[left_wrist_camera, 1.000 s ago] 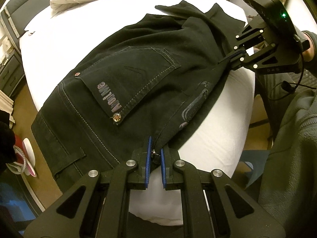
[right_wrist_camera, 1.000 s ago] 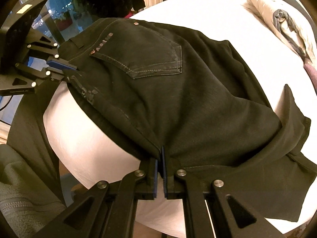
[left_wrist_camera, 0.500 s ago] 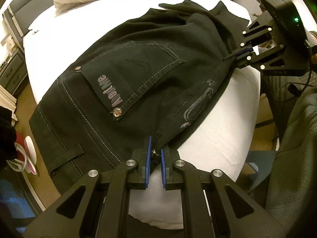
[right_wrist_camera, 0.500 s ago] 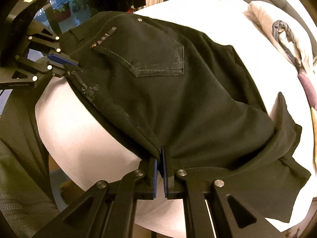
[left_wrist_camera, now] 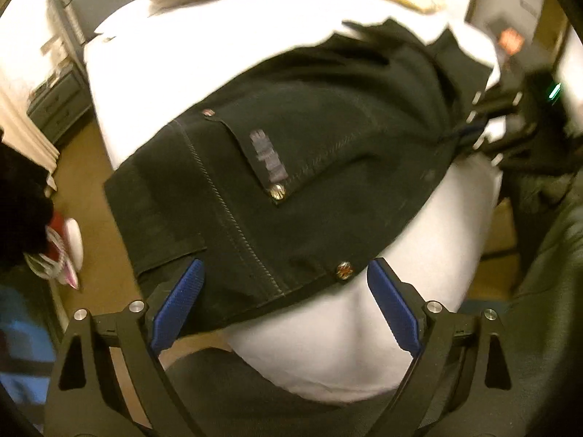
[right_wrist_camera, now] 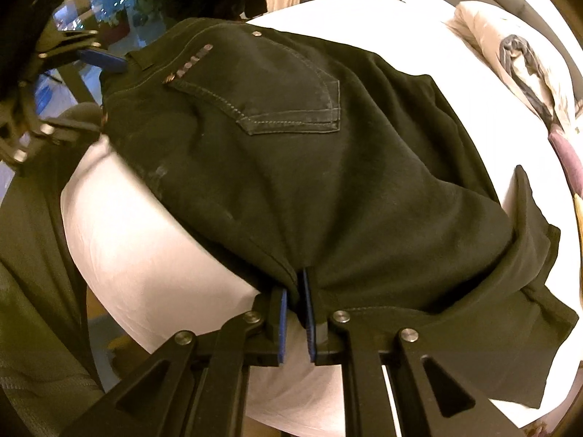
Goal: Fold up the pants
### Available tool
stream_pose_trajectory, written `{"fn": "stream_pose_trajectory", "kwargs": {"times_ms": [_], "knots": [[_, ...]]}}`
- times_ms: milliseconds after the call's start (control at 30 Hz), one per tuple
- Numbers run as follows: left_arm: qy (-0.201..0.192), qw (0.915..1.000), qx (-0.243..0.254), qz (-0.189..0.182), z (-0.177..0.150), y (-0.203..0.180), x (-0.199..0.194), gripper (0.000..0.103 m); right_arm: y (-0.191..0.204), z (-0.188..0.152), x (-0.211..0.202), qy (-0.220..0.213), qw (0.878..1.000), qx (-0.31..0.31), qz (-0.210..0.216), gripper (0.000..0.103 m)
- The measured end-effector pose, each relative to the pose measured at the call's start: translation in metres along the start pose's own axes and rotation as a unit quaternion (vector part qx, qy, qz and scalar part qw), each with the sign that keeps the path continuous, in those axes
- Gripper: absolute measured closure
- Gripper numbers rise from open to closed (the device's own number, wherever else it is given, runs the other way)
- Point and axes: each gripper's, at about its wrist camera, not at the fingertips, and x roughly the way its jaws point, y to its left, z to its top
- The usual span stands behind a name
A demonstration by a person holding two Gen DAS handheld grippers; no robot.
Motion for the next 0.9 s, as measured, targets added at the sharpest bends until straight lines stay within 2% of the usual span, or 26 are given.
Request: {"fn": "stream_pose_trajectory", "kwargs": {"times_ms": [100, 133, 200, 367, 433, 467, 500, 533, 567, 600, 700, 733, 767, 833, 900], "knots": [[-0.029, 0.9989, -0.036, 0.004, 0.003, 0.006, -0.028, 0.011, -0.007, 0.006, -0.001, -0.002, 1.000, 0.003, -0.004, 0.091], [-0.040, 0.9982, -0.044, 0.002, 0.007, 0.006, -0.035, 0.011, -0.008, -0.009, -0.007, -0.005, 1.000, 0.005, -0.004, 0.091], [-0.067, 0.9961, -0.056, -0.011, 0.018, 0.001, -0.045, 0.011, -0.006, -0.011, -0.008, -0.006, 1.000, 0.008, -0.004, 0.090], [-0.074, 0.9937, -0.083, -0.015, 0.058, -0.005, -0.017, 0.014, 0.002, -0.024, -0.005, -0.013, 1.000, 0.014, -0.001, 0.090], [-0.059, 0.9917, -0.109, -0.034, 0.075, 0.007, 0.009, 0.018, -0.003, -0.027, -0.004, -0.015, 1.000, 0.017, 0.000, 0.090], [-0.048, 0.9910, -0.121, -0.034, 0.081, 0.012, 0.022, 0.027, -0.003, -0.028, -0.005, -0.016, 1.000, 0.019, 0.001, 0.090], [-0.030, 0.9899, -0.135, -0.031, 0.088, 0.021, 0.038, 0.034, -0.007, -0.029, -0.002, -0.017, 1.000, 0.021, 0.002, 0.090], [-0.001, 0.9888, -0.145, -0.037, 0.094, 0.029, 0.061, 0.036, -0.008, -0.030, -0.002, -0.018, 1.000, 0.022, 0.003, 0.090], [0.010, 0.9887, -0.147, -0.030, 0.095, 0.034, 0.071, 0.039, -0.009, -0.030, -0.002, -0.019, 1.000, 0.023, 0.005, 0.089], [0.026, 0.9885, -0.149, -0.007, 0.098, 0.041, 0.087, 0.039, -0.010, -0.031, -0.003, -0.020, 0.999, 0.025, 0.006, 0.089], [0.032, 0.9873, -0.155, 0.011, 0.109, 0.053, 0.103, 0.039, -0.018, -0.034, -0.007, -0.024, 0.999, 0.039, 0.010, 0.078], [0.032, 0.9872, -0.155, 0.018, 0.114, 0.054, 0.105, 0.039, -0.022, -0.036, -0.008, -0.024, 0.999, 0.046, 0.015, 0.067], [0.028, 0.9881, -0.148, 0.033, 0.117, 0.054, 0.107, 0.037, -0.027, -0.037, -0.008, -0.023, 0.998, 0.056, 0.025, 0.051], [0.025, 0.9891, -0.136, 0.050, 0.122, 0.052, 0.116, 0.035, -0.032, -0.040, -0.009, -0.025, 0.995, 0.072, 0.057, 0.031], [0.020, 0.9886, -0.137, 0.059, 0.124, 0.050, 0.119, 0.033, -0.033, -0.043, -0.013, -0.031, 0.995, 0.074, 0.060, 0.031]]}}
